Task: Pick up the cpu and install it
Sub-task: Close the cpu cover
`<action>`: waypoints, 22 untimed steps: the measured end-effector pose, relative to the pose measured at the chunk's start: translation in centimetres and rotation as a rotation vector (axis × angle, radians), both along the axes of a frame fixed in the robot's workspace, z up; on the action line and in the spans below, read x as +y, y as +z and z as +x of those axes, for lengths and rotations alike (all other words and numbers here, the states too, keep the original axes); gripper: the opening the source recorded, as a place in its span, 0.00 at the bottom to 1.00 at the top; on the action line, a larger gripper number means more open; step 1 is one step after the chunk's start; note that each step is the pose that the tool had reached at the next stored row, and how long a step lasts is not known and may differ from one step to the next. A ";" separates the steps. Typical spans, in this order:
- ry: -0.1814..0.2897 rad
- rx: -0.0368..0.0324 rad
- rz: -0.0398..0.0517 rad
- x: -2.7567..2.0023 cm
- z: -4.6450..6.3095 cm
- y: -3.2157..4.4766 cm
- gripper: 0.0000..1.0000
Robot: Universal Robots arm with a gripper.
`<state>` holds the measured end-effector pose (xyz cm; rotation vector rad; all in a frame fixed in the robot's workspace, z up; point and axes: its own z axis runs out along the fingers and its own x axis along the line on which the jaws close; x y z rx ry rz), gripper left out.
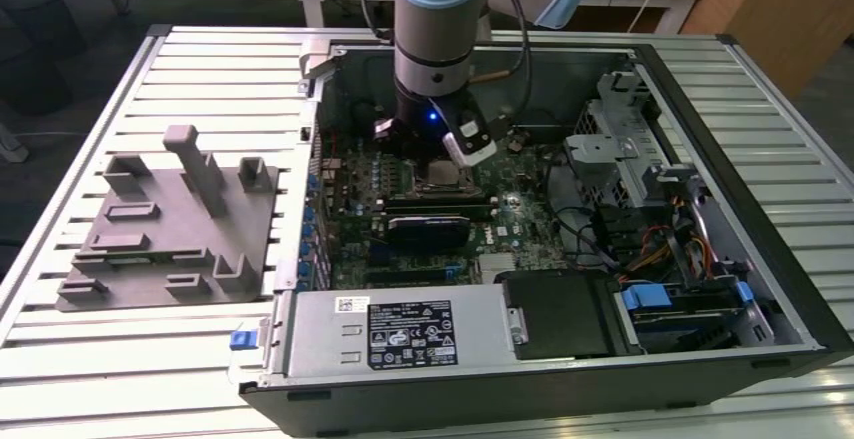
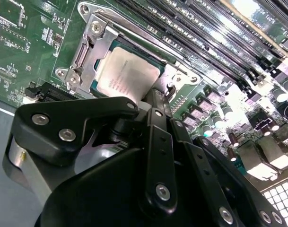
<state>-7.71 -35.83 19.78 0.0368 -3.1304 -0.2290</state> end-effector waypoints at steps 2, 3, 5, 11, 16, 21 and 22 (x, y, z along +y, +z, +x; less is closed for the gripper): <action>0.000 0.0001 0.0002 0.00 0.1 -0.03 0.11; 0.000 0.0001 0.0003 0.00 0.2 -0.04 0.11; 0.000 0.0001 0.0002 0.00 0.4 -0.04 0.11; 0.000 -0.0007 0.0017 0.01 0.7 -0.04 0.11; 0.000 -0.0003 0.0034 0.01 0.7 0.19 0.11; 0.000 -0.0002 0.0033 0.01 0.7 0.79 0.11; 0.000 -0.0003 0.0033 0.01 0.7 0.90 0.11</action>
